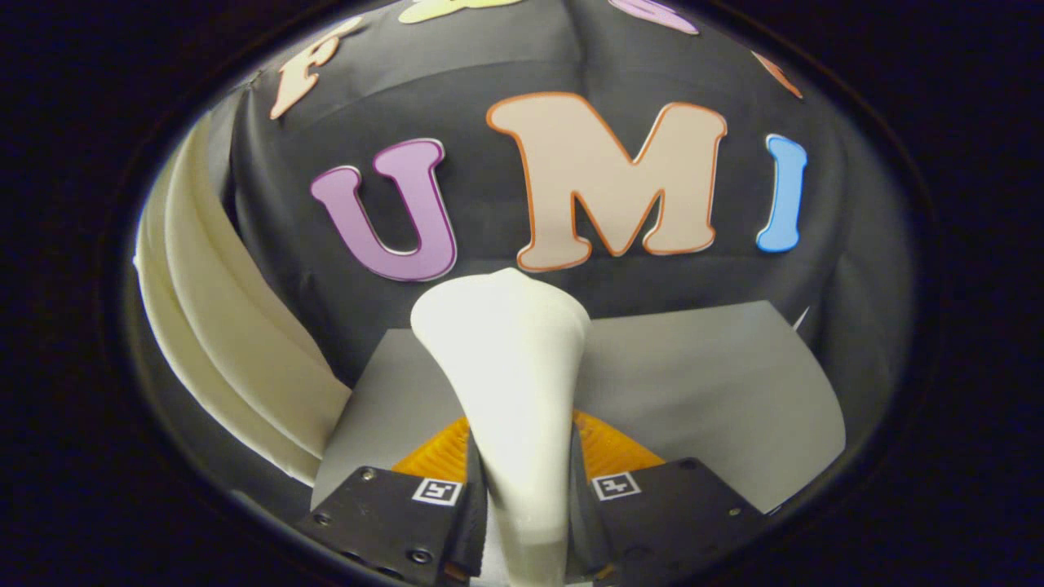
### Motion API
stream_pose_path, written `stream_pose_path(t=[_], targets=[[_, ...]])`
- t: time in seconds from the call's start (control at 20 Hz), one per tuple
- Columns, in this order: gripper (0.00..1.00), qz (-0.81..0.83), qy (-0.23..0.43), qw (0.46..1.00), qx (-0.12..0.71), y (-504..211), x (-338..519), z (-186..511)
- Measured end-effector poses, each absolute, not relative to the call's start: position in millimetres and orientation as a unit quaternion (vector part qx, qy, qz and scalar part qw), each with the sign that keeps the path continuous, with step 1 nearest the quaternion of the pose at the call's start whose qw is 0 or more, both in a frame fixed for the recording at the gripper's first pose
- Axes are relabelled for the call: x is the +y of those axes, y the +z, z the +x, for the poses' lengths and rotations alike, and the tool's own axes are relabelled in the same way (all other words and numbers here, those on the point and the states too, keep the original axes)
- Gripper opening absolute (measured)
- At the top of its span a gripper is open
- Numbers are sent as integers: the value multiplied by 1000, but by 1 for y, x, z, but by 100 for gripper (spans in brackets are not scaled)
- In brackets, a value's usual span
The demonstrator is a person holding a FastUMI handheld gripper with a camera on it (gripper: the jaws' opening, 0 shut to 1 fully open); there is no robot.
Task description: Iron the clothes twice with a garment steamer, once on the left side and once on the right side.
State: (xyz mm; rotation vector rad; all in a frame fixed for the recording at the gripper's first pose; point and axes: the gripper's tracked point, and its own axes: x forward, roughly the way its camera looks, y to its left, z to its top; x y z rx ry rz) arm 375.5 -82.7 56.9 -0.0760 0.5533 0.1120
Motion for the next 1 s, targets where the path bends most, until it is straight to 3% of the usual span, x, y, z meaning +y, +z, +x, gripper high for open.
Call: stream_pose_path(t=[0.35, 0.65, 1.0], targets=[[43, -98, 37, 980, 168, 87, -65, 301], [43, -54, 51, 981, 177, 64, -18, 226], [43, -30, 52, 988, 141, 87, 61, 170]])
